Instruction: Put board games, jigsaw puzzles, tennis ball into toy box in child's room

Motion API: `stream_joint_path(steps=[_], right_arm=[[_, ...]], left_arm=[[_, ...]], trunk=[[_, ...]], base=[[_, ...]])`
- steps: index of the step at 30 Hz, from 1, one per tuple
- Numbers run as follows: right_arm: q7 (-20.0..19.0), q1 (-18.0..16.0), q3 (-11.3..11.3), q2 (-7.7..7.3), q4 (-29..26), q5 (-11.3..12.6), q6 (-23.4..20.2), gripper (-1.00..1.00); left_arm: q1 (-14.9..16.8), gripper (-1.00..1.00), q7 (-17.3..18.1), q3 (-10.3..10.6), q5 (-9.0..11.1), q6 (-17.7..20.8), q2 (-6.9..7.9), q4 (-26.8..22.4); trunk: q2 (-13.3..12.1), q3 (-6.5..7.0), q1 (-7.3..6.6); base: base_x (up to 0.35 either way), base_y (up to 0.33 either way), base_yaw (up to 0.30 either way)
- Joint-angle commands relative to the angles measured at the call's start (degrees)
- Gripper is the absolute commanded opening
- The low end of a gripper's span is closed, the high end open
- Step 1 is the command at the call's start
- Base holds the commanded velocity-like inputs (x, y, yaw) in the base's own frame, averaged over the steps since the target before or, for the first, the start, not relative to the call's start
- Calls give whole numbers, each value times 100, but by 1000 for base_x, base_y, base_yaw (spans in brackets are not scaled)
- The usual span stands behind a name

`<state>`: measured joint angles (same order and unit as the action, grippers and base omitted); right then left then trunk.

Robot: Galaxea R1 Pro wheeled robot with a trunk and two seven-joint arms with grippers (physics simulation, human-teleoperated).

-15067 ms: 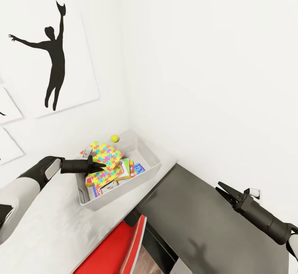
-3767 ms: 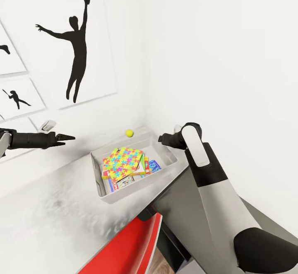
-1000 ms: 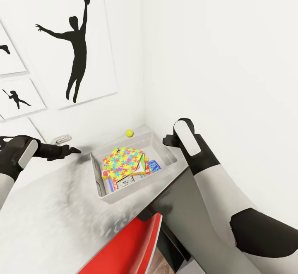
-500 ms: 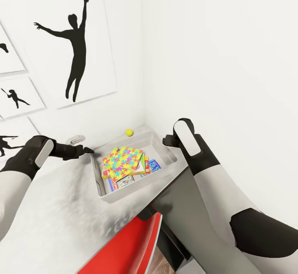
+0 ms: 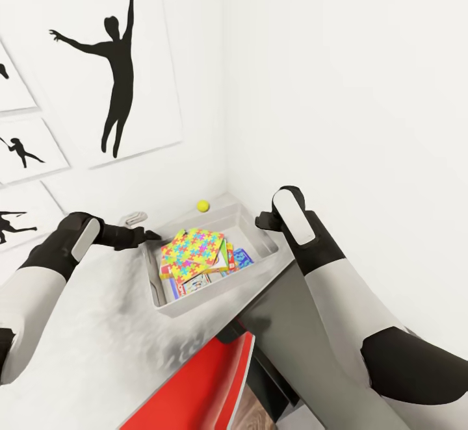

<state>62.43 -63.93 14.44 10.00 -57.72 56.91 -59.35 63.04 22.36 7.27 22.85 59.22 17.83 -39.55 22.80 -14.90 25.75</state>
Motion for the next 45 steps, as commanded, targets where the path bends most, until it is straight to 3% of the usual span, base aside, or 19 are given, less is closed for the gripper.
stream_joint_path(steps=[1, 6, 13, 33, 45], right_arm=[[59, -7, 6, 0, -3, 48, -33, 100], [52, -6, 7, 0, -3, 42, -33, 100], [42, 1, 9, 0, -4, 45, -20, 100], [41, 3, -42, 0, 16, 53, -15, 100], [-134, 3, -78, 0, 737, 47, 234, 100]], left_arm=[[6, 100, 26, 19, -56, 1, -24, -1], [7, 100, -257, 17, -58, -5, -130, -4], [7, 100, -533, 5, -49, -6, -165, -3], [7, 100, -583, 23, -53, -11, -166, 0], [7, 100, -583, 14, -46, -10, -165, 0]], trunk=[[12, -17, 3], [12, -37, 3], [12, -44, 3], [12, -201, 3], [12, -313, 3]], base=[[0, 0, 0], [0, 0, 0], [0, 0, 0], [0, 0, 0], [0, 0, 0]])
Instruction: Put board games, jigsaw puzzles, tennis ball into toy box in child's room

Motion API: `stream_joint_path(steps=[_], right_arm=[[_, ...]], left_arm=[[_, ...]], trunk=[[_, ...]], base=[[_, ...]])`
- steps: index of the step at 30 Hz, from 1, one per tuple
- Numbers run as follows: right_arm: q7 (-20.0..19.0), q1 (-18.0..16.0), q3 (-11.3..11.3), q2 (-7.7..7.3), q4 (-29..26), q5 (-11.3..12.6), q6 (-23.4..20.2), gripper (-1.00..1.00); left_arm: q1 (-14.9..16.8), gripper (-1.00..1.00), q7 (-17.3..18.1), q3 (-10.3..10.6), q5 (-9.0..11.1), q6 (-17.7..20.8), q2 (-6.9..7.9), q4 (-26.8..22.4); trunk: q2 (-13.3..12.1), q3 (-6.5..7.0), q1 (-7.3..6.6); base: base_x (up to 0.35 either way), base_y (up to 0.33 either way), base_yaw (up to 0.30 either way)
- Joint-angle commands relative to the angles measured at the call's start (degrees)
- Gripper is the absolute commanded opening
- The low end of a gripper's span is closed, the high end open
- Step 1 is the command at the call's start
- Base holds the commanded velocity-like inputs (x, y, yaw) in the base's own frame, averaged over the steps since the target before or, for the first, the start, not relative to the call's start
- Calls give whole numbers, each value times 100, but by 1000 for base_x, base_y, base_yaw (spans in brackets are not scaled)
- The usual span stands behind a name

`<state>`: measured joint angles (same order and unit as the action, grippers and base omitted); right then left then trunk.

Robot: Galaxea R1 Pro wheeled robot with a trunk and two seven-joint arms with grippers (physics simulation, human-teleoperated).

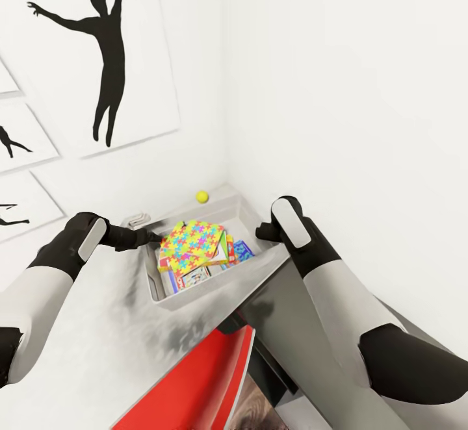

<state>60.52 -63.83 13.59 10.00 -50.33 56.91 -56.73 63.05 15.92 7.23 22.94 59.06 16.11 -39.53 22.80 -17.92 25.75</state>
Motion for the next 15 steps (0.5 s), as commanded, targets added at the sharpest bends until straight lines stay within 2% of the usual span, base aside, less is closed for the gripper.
stream_joint_path(steps=[1, 6, 15], right_arm=[[-55, -12, 5, 0, 53, 44, 2, 100], [-434, -55, 3, 0, 293, 33, 125, 100], [-592, -210, 9, 0, 420, 31, 324, 100]], left_arm=[[6, 100, 60, 17, -54, 5, 6, -4], [6, 100, 66, 20, -47, 8, 8, -6], [6, 100, 77, 24, -44, 9, 14, -4]], trunk=[[12, -21, 3], [12, -67, 3], [12, -121, 3]], base=[[0, 0, 0], [0, 0, 0], [0, 0, 0]])
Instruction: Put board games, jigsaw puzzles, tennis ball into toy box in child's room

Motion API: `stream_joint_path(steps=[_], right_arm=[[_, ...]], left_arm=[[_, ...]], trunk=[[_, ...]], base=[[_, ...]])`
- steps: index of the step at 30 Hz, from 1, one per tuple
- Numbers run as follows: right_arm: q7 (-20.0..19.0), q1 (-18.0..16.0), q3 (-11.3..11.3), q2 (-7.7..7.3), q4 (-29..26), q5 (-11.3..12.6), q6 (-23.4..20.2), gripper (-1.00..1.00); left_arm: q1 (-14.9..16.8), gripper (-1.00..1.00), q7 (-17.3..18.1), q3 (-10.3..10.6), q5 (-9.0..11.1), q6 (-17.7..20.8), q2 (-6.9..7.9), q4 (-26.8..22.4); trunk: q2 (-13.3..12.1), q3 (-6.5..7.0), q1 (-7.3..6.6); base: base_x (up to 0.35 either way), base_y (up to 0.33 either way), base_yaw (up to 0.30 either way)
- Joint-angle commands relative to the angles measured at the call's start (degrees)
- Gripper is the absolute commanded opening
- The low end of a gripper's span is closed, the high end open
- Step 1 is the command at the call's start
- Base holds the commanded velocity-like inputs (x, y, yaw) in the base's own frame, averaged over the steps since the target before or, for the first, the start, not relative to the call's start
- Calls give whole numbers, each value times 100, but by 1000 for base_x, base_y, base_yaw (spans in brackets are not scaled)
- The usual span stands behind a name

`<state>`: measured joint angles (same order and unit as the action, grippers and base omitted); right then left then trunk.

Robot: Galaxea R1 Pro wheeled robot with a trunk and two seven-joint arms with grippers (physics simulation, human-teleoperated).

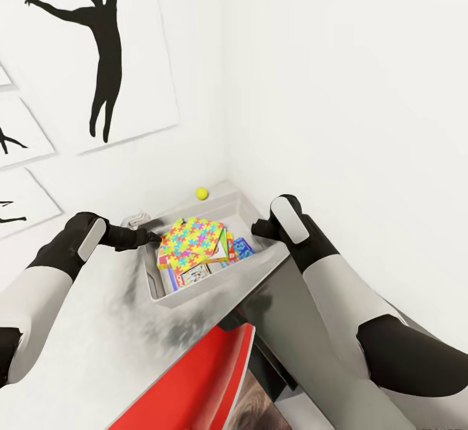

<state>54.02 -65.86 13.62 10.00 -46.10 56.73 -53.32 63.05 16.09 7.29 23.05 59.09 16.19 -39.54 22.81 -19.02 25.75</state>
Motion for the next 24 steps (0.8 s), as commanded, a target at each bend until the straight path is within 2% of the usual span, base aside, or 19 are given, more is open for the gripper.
stream_joint_path(steps=[1, 15, 24], right_arm=[[56, -12, 8, 0, -2, 49, -13, 100], [48, -24, 26, 0, 11, 49, 6, 100], [47, -24, 19, 0, 22, 49, 6, 100]], left_arm=[[6, 100, 60, 18, -53, 6, 6, -2], [6, 100, 69, 18, -52, 8, 7, -3], [6, 100, 63, 10, -55, 6, 7, -3]], trunk=[[11, -12, 3], [11, -20, 3], [11, -84, 3]], base=[[0, 0, 0], [0, 0, 0], [0, 0, 0]])
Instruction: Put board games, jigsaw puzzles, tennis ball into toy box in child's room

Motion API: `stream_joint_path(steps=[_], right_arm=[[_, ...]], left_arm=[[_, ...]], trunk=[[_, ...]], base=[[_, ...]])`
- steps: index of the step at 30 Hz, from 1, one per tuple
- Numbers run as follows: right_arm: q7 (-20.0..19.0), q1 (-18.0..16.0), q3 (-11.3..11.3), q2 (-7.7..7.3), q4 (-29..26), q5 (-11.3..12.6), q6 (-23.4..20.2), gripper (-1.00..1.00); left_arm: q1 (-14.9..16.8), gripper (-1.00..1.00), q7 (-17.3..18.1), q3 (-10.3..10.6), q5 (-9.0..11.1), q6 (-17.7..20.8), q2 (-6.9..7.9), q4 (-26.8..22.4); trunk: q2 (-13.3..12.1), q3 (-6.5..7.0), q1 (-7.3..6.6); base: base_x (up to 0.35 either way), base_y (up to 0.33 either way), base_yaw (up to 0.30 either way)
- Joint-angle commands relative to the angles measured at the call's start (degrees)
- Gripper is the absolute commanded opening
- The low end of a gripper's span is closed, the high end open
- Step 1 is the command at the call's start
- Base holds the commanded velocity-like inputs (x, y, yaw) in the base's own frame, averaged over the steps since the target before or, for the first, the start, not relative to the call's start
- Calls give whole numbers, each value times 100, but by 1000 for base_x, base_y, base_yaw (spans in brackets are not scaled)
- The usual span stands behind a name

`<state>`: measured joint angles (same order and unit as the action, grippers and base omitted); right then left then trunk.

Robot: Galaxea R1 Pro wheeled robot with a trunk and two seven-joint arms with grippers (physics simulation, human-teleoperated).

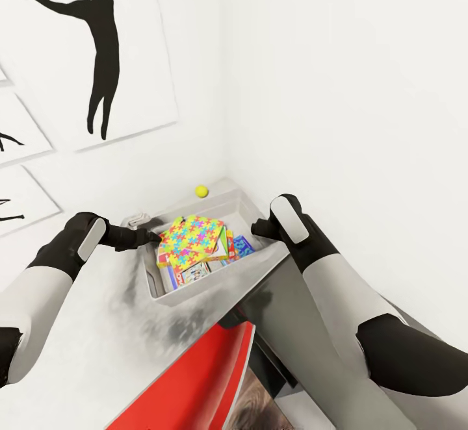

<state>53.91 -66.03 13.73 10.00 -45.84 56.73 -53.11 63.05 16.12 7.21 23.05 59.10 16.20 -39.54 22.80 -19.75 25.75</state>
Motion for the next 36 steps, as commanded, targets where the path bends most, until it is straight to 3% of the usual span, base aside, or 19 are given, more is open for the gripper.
stream_joint_path(steps=[1, 18, 21, 26, 36], right_arm=[[58, -6, 7, 0, -3, 49, -16, 100], [25, 8, 0, 0, -1, 52, -16, 100], [-2, 16, -1, -4, 5, 56, -10, 100], [-247, 29, -2, -156, 11, 59, 3, 100], [-598, 42, 17, -282, 487, 50, 427, 100]], left_arm=[[6, 100, 59, 18, -55, 6, 6, -2], [6, 100, 77, 16, -44, 25, 9, -12], [6, 100, 88, -66, -41, 44, 17, -23], [6, 100, 92, -231, -45, 56, 23, -27], [6, 100, 93, -276, -55, 58, 17, -28]], trunk=[[12, -20, 3], [12, -108, 3], [12, -109, 3], [12, -109, 3], [12, -109, 3]], base=[[0, 0, 0], [0, 0, 0], [0, 0, 0], [0, 0, 0], [0, 0, 0]])
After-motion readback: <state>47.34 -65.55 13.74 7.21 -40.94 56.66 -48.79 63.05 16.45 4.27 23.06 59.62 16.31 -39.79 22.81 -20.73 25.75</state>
